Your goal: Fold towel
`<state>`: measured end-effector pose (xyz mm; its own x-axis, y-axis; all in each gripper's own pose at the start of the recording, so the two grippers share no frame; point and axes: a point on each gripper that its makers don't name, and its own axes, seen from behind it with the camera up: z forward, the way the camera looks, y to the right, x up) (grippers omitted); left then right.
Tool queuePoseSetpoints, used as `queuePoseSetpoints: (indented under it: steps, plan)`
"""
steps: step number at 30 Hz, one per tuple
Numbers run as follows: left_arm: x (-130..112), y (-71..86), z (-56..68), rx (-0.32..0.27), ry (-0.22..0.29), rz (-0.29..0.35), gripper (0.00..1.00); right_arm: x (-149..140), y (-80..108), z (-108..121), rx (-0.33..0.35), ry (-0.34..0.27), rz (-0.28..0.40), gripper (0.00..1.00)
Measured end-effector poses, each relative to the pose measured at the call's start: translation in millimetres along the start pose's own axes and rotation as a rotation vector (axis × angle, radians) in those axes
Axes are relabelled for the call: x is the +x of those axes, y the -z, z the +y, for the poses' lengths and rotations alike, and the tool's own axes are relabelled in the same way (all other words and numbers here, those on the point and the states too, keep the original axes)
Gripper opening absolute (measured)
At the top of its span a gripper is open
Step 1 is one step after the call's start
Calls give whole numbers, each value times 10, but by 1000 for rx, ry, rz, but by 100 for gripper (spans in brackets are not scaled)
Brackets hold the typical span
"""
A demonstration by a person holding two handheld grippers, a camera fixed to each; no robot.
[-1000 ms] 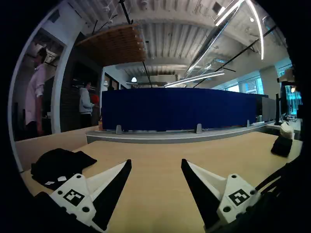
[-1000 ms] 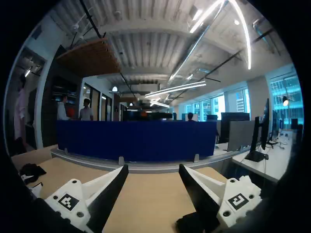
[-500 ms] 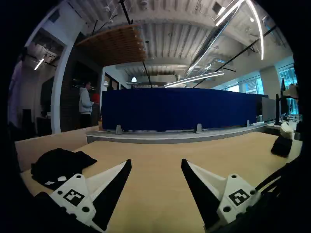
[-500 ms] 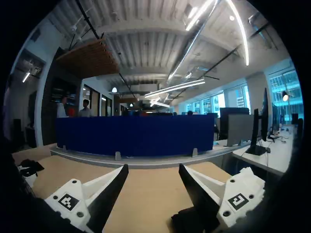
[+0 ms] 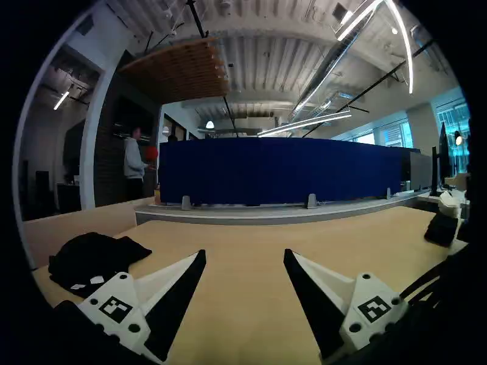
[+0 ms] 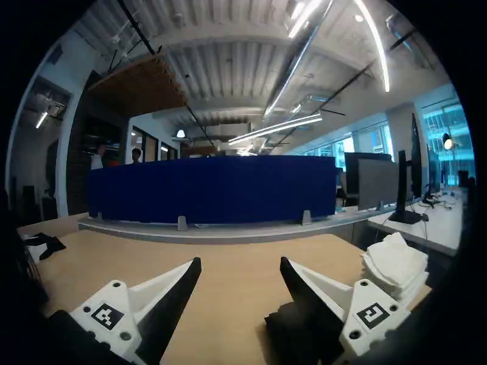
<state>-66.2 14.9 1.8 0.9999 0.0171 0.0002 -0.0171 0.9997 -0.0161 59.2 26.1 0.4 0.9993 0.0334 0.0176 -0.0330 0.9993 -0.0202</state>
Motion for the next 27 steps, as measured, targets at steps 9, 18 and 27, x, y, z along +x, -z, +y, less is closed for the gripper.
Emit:
queuePoseSetpoints:
  steps: [9,18,27]
  plan:
    - [-8,5,-1,0,0,0,95,-215,-19,-20,14,-25,10,100]
    - [-8,1,-7,0,0,0,95,-404,-24,-14,12,-46,2,100]
    - [-7,17,3,0,0,0,95,-478,-5,-58,24,-60,5,100]
